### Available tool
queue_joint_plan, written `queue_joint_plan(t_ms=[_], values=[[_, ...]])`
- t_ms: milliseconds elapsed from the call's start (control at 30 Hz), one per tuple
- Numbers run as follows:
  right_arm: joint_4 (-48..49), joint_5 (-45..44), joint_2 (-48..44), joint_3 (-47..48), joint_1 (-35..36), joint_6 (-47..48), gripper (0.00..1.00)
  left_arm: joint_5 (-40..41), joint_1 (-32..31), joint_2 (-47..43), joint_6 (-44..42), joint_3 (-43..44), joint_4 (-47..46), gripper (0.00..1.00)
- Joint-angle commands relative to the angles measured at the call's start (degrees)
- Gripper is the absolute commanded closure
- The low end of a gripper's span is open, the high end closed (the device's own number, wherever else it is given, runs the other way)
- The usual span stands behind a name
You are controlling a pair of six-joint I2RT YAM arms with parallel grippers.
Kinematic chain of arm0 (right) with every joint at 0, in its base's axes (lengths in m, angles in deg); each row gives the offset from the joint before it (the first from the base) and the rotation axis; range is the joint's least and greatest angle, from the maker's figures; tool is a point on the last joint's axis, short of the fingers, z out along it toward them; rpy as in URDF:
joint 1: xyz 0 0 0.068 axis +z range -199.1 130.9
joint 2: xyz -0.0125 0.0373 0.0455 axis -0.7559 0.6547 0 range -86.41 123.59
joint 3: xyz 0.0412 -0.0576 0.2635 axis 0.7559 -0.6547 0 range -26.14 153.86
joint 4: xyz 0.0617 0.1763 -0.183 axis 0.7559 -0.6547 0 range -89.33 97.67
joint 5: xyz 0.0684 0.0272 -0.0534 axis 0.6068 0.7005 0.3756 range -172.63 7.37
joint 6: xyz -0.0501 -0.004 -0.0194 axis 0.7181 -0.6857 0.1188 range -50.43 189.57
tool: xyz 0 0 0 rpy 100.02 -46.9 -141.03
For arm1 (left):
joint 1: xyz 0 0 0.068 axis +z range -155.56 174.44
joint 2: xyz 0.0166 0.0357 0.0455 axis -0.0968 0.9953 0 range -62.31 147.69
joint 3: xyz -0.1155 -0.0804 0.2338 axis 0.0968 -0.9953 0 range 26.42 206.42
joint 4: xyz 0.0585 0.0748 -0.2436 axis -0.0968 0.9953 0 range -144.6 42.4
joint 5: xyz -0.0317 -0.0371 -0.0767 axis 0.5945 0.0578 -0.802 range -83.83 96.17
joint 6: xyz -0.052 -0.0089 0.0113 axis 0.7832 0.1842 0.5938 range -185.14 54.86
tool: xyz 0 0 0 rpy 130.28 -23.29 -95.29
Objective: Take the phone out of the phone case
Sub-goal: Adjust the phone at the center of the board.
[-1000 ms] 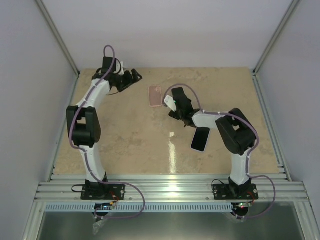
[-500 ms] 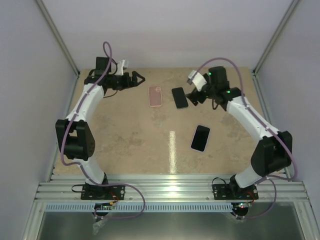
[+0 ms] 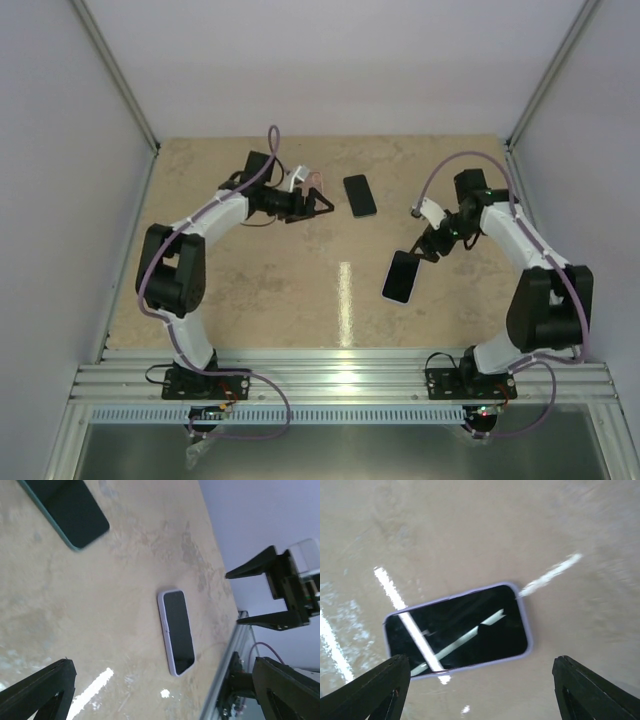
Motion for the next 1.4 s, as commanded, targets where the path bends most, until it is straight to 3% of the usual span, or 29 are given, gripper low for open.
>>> queue_joint_plan(t_ms=[0, 167, 433, 567, 700, 1000, 1133, 1267, 1367], values=[[-7.7, 6.9, 8.4, 0.1, -0.2, -4.1, 0.21, -4.6, -1.2, 1.0, 8.4, -5.2, -12.6, 0.00], [-6.1, 7.3, 15.4, 2.5, -0.4, -14.3, 0.22, -2.7, -1.3, -1.3, 8.7, -8.4, -14.0, 0.01], [-1.1, 6.9, 17.8, 0.9, -2.2, -29.6, 0.15, 0.3, -1.3, -4.0, 9.7, -12.1, -17.2, 0.00], [0.0, -0.6, 17.7, 0.7, -3.4, -34.9, 0.11, 1.3, -1.3, -3.3, 9.8, -11.5, -16.7, 0.01], [-0.8, -2.7, 17.7, 0.8, -4.6, -39.5, 0.06, 3.1, -1.3, -3.7, 10.0, -12.3, -17.0, 0.00], [3.4, 9.3, 12.6, -9.6, -7.5, -44.4, 0.02, 5.9, -1.3, -4.9, 10.5, -13.4, -17.7, 0.01], [7.7, 12.5, 15.0, -11.9, -7.0, -43.8, 0.03, 6.5, -1.3, -5.9, 11.2, -15.3, -19.2, 0.01], [12.0, 16.0, 20.0, -10.5, -0.4, -44.0, 0.06, 6.6, -1.3, -8.6, 12.3, -18.8, -21.6, 0.00], [16.4, 20.1, 22.8, -8.6, 5.7, -47.0, 0.08, 6.6, -1.3, -12.6, 15.5, -26.5, -27.9, 0.00]])
